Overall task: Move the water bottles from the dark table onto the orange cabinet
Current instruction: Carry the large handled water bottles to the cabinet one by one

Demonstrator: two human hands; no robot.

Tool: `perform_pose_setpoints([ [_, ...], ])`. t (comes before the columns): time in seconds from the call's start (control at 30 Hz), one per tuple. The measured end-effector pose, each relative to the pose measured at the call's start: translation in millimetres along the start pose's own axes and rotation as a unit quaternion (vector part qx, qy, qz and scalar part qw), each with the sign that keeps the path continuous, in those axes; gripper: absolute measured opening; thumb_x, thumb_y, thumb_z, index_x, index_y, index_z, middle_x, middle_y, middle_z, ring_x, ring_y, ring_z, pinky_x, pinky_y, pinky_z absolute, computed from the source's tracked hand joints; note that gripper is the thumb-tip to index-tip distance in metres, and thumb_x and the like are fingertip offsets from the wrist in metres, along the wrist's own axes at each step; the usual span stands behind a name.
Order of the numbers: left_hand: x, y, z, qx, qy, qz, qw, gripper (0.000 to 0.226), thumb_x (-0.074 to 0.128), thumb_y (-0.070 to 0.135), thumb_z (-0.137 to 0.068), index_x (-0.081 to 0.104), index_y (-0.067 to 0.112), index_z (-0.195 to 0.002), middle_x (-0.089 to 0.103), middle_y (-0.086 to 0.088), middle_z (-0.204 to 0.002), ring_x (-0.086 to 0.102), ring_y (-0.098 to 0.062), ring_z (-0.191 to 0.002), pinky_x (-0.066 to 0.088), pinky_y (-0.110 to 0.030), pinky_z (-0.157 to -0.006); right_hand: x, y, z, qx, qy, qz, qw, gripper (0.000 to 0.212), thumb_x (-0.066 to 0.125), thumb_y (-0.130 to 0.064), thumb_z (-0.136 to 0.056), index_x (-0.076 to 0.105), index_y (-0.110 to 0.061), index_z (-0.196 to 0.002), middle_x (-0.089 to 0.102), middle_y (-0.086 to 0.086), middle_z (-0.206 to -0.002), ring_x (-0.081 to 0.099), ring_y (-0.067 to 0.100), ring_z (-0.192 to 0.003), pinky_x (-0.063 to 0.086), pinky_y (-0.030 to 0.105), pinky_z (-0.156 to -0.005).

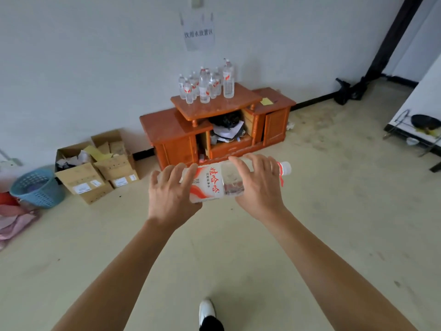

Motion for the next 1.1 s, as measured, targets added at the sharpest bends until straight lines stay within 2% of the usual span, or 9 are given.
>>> perform_pose_setpoints([
  [0.1,34,-37,-70,0.008,-0.017,0.003,1.000,0.088,0.086,0.049,-0.060,0.050,0.019,-0.135,0.061,-0.010,-0.125,0.057,-0.034,-0.113,0.043,-0.056,-0.093,42,12,-68,0.000,-0.016,0.000,1.000,0.090,0.088,-0.019,-0.057,0.053,-0.023,-0.139,0.053,0.013,-0.128,0.045,0.033,-0.119,0.038,0.053,-0.105],
  [0.33,96,-86,-230,0.051,0.012,0.015,0.999,0.080,0.083,0.047,-0.060,0.053,0.017,-0.128,0.062,-0.008,-0.116,0.060,-0.033,-0.102,0.043,-0.050,-0.084,120,70,-206,0.039,-0.020,0.030,0.999,0.092,0.089,-0.027,-0.056,0.051,-0.024,-0.140,0.053,0.011,-0.129,0.044,0.032,-0.122,0.038,0.056,-0.106],
  [0.5,168,-117,-324,0.066,-0.005,0.000,0.998,0.091,0.083,0.063,-0.059,0.049,0.020,-0.132,0.062,-0.005,-0.120,0.058,-0.032,-0.106,0.042,-0.051,-0.087,191,113,-283,0.055,-0.014,0.022,0.998,0.090,0.088,-0.030,-0.058,0.053,-0.024,-0.140,0.052,0.011,-0.130,0.042,0.031,-0.122,0.039,0.056,-0.107],
  [0.63,233,-143,-407,0.069,-0.035,-0.004,0.997,0.086,0.047,0.081,-0.073,0.051,0.021,-0.134,0.061,-0.004,-0.125,0.058,-0.031,-0.111,0.042,-0.053,-0.093,267,154,-353,0.078,-0.021,0.008,0.997,0.091,0.090,-0.035,-0.060,0.050,-0.025,-0.141,0.053,0.011,-0.130,0.043,0.031,-0.123,0.038,0.054,-0.106],
  [0.67,250,-150,-433,0.074,-0.040,-0.009,0.996,0.084,0.048,0.079,-0.073,0.051,0.021,-0.134,0.062,-0.005,-0.125,0.058,-0.031,-0.111,0.043,-0.053,-0.093,286,166,-375,0.078,-0.021,0.003,0.997,0.090,0.090,-0.036,-0.060,0.050,-0.025,-0.140,0.054,0.011,-0.129,0.043,0.030,-0.122,0.040,0.054,-0.106],
  [0.77,293,-176,-515,0.066,-0.053,-0.016,0.996,0.088,0.082,0.060,-0.062,0.049,0.021,-0.133,0.063,-0.005,-0.125,0.059,-0.031,-0.111,0.043,-0.054,-0.092,338,199,-456,0.084,-0.038,-0.023,0.995,0.091,0.092,-0.038,-0.058,0.050,-0.027,-0.139,0.056,0.009,-0.127,0.041,0.026,-0.122,0.043,0.056,-0.105],
  [0.83,310,-204,-559,0.042,-0.043,-0.019,0.998,0.090,0.086,0.057,-0.059,0.051,0.021,-0.134,0.063,-0.004,-0.128,0.059,-0.031,-0.114,0.042,-0.055,-0.094,364,209,-511,0.070,-0.040,-0.038,0.996,0.093,0.092,-0.041,-0.059,0.047,-0.029,-0.140,0.055,0.006,-0.130,0.041,0.025,-0.124,0.043,0.056,-0.106],
  [0.97,336,-264,-625,-0.016,-0.028,-0.019,0.999,0.088,0.081,0.064,-0.064,0.054,0.020,-0.135,0.063,-0.005,-0.130,0.058,-0.032,-0.118,0.040,-0.058,-0.098,415,208,-606,0.009,-0.051,-0.056,0.997,0.097,0.092,-0.045,-0.062,0.042,-0.031,-0.145,0.046,0.005,-0.141,0.041,0.027,-0.137,0.029,0.058,-0.117],
  [1.1,378,-322,-673,-0.051,-0.040,-0.012,0.998,0.084,0.081,0.060,-0.064,0.057,0.019,-0.133,0.064,-0.006,-0.129,0.060,-0.033,-0.118,0.043,-0.058,-0.096,474,211,-675,0.007,-0.066,-0.059,0.996,0.101,0.085,-0.052,-0.067,0.034,-0.034,-0.152,0.022,0.009,-0.161,0.015,0.032,-0.152,0.005,0.061,-0.122],
])
Point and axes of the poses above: each hand's wrist, its own z-axis away from the middle knuckle, its own x-axis out of the palm, y = z × x, the point moved 9 cm from there along -z, towards the middle knuckle
